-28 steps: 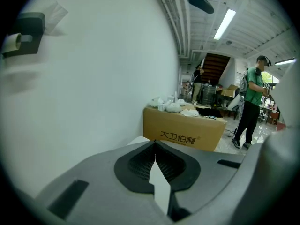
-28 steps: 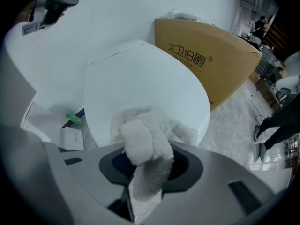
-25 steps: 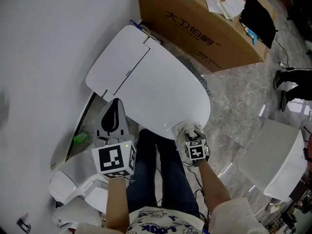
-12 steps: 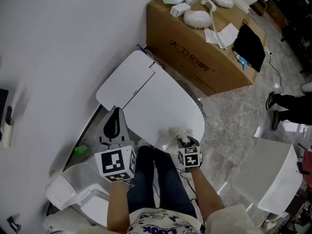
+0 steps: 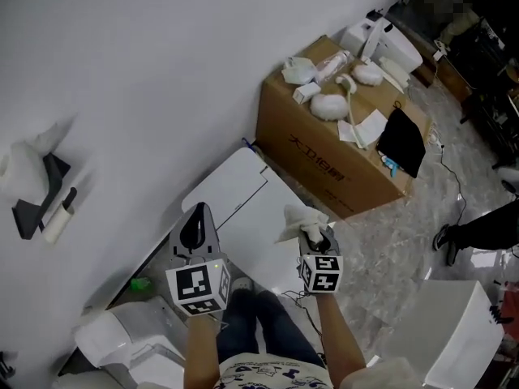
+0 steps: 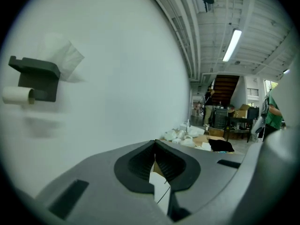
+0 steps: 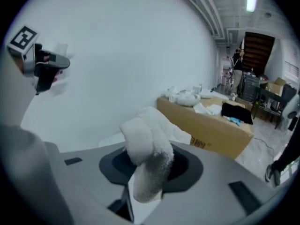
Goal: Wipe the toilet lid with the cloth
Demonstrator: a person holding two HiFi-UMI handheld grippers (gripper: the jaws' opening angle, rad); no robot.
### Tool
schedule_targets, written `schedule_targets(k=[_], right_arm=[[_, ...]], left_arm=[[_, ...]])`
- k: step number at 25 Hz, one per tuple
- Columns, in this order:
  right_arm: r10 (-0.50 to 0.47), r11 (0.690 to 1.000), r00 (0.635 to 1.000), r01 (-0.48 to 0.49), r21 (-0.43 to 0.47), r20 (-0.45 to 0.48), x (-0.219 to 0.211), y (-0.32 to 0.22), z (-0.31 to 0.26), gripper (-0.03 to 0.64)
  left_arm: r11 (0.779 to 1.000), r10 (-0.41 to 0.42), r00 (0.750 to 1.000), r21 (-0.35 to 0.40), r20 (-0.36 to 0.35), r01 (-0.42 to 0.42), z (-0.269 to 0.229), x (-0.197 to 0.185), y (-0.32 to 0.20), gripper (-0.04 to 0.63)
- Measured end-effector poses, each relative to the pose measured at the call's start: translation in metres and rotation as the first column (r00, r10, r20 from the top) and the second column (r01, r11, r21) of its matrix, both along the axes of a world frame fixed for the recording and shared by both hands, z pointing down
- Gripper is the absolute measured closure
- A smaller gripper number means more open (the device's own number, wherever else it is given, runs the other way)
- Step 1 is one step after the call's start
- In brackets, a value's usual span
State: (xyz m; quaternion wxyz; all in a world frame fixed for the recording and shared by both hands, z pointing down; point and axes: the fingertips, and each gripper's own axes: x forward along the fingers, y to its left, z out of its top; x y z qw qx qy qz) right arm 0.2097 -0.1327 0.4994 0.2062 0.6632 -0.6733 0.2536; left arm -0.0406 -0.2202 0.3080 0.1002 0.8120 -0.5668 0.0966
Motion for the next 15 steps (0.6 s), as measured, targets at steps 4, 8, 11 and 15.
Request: schedule_targets(k=[4, 8, 11, 15], right_arm=[[-0.016, 0.987, 1.0, 0.019, 0.162, -0.023, -0.012, -0.036, -0.084, 0.492], [-0.004, 0.955, 0.999, 0.013, 0.295, -0.032, -0.019, -0.057, -0.164, 0.491], [-0.003, 0.928, 0.999, 0.018, 0.372, -0.041, -0.024, -0.066, -0.215, 0.492], [-0.009, 0.887, 0.999, 0.027, 0.461, -0.041, -0.031, -0.072, -0.271, 0.491]], left_arm=[[0.998, -0.016, 1.0, 0.066, -0.014, 0.017, -0.045, -0.012, -0.005, 0.588], [0.99, -0.039, 0.999, 0.132, -0.019, 0.041, -0.089, -0.025, -0.006, 0.588], [0.982, -0.054, 0.998, 0.178, -0.021, 0.057, -0.119, -0.031, -0.004, 0.588], [0.975, -0.083, 0.996, 0.204, -0.04, 0.09, -0.148, -0.04, -0.003, 0.588]])
